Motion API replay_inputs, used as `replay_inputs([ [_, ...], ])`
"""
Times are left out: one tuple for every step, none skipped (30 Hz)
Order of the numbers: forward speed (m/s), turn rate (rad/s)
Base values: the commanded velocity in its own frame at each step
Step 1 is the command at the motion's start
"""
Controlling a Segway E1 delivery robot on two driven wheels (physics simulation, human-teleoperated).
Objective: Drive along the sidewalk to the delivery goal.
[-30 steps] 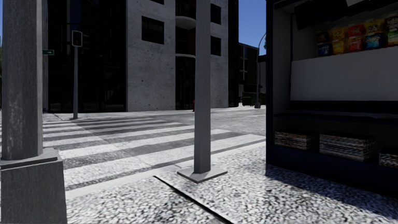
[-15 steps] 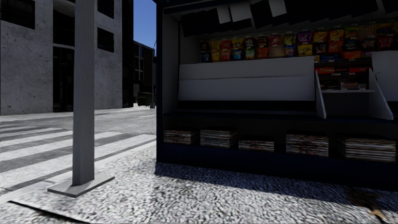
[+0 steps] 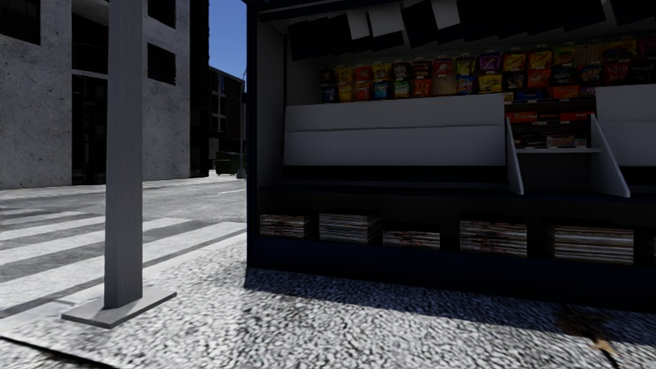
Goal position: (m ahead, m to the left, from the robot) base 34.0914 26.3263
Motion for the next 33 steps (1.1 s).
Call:
replay_inputs([
  [0.00, 1.20],
  [0.00, 1.20],
  [0.00, 1.20],
  [0.00, 1.20],
  [0.00, 1.20],
  [0.00, 1.20],
  [0.00, 1.20],
  [0.00, 1.20],
  [0.00, 1.20],
  [0.00, 1.20],
  [0.00, 1.20],
  [0.00, 1.20],
  [0.00, 1.20],
  [0.00, 1.20],
  [0.00, 1.20],
  [0.00, 1.20],
  [0.00, 1.20],
  [0.00, 1.20],
  [0.00, 1.20],
  [0.00, 1.20],
  [0.00, 1.20],
  [0.00, 1.20],
  [0.00, 1.20],
  [0.00, 1.20],
  [0.00, 1.20],
  [0.00, 1.20],
  [0.00, 1.20],
  [0.00, 1.20],
  [0.00, 1.20],
  [0.00, 1.20],
  [0.00, 1.20],
  [0.00, 1.20],
  [0.00, 1.20],
])
